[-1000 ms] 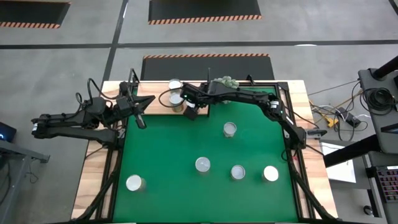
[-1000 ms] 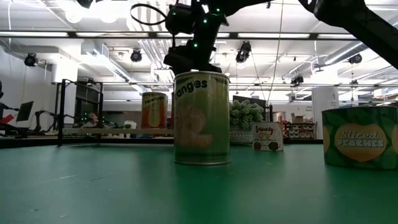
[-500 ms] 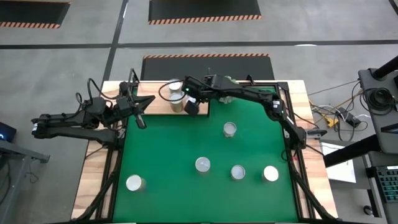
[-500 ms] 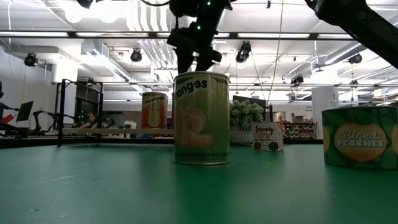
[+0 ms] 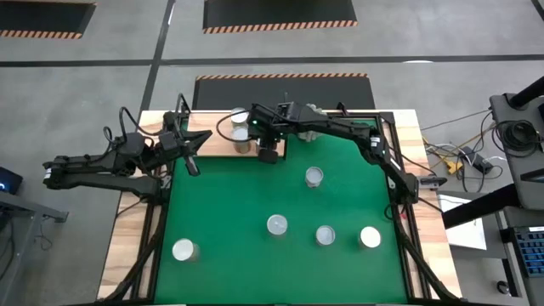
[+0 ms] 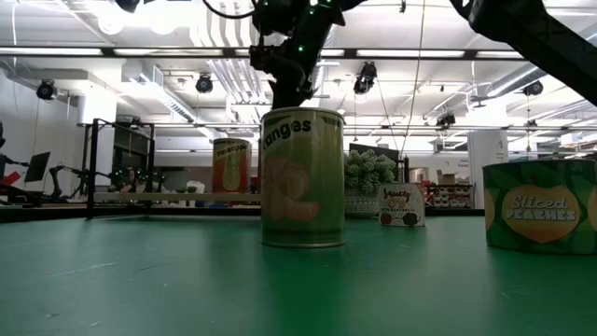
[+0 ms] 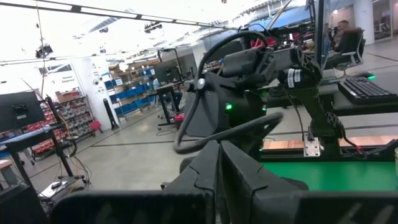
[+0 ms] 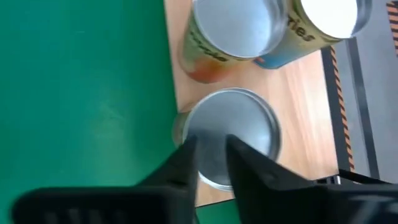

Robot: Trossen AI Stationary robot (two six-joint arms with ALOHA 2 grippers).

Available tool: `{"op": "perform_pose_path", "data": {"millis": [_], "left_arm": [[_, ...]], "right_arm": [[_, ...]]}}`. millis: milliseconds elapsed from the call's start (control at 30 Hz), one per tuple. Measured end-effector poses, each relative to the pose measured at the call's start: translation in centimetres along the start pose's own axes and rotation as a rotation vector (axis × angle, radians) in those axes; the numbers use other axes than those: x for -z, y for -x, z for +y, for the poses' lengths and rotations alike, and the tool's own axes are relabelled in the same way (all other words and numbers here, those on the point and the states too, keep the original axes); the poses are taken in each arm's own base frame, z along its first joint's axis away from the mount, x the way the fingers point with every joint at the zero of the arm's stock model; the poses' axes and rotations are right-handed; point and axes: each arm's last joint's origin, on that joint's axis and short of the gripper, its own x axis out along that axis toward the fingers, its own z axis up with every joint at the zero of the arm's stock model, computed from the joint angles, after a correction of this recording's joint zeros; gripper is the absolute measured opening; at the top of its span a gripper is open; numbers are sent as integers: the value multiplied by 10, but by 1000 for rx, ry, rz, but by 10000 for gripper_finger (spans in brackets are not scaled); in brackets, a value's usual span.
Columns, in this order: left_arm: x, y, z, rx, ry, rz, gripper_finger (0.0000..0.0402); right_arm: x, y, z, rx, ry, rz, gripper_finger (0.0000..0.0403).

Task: Pick and place cans onto a shelf
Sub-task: Put the canned pineapple on the shelf, then put the canned oranges on the shelf

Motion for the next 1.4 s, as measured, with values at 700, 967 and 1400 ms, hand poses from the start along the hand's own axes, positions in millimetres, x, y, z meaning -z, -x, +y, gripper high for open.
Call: {"op": "perform_pose_path", "data": {"millis": [700,967,1400], "left_arm": [[0,0,0,1,-1,2,0],[0,0,0,1,-1,2,0],[1,0,0,2,-2,4,0]], "right_arm": [[0,-34,-4,61,-5,29,13],[-1,-31,-4,63,-33,26,13],[-4,28,4,80,-58,-63,13]]}}
